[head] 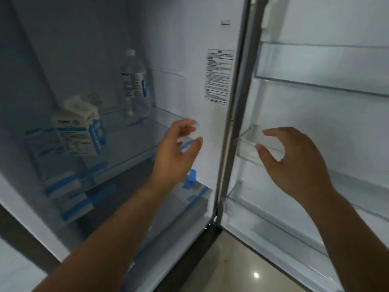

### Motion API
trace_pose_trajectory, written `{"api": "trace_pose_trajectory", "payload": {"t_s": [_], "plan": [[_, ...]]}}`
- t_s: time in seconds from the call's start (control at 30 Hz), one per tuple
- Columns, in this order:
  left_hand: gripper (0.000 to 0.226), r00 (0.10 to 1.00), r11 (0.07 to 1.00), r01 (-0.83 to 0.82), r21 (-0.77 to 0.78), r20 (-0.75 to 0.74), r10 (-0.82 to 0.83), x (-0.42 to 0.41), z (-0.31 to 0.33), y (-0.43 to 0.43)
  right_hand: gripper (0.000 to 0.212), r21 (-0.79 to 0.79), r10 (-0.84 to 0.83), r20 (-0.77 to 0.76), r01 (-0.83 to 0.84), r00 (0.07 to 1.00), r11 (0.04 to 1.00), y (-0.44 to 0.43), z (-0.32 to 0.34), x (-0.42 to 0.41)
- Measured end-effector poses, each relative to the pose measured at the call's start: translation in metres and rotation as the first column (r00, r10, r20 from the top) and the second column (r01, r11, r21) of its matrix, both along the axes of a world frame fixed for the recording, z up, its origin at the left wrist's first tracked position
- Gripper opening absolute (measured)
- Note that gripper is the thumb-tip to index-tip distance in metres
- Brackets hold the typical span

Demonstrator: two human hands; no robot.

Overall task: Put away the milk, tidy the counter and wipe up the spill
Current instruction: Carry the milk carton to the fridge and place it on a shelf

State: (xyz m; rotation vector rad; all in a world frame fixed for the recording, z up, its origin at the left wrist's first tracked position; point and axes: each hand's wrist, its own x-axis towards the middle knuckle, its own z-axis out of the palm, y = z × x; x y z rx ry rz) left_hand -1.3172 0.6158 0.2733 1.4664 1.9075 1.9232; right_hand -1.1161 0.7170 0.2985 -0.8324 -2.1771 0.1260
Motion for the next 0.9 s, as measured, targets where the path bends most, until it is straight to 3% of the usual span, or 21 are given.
{"api": "trace_pose_trajectory", "payload": {"t_s": [0.13,0.3,0.57,0.77,0.9], "plan": [[0.029,0.954,0.967,0.251,-0.037,-0.161,-0.254,0.065,0.002,0.035,0.036,-0.005,-0.257,0.120,0.259,0.959,0.966,0.002,-0.006,0.089],[0.029,0.843,0.930,0.344,-0.129,-0.394,-0.366,0.123,-0.002,0.071,0.028,-0.057,-0.362,0.095,0.368,0.927,0.928,0.006,-0.017,0.163],[0.027,0.748,0.939,0.245,-0.242,-0.568,-0.342,0.177,-0.011,0.106,0.015,-0.127,-0.363,0.088,0.372,0.928,0.920,0.016,-0.026,0.214],[0.030,0.802,0.981,0.141,-0.135,-0.566,-0.193,0.190,-0.019,0.100,0.017,-0.077,-0.352,0.046,0.355,0.935,0.932,-0.006,-0.032,0.212],[0.032,0.802,0.978,0.195,-0.079,-0.561,-0.206,0.175,-0.024,0.088,0.024,-0.009,-0.364,0.086,0.366,0.927,0.931,-0.039,-0.036,0.206]]}}
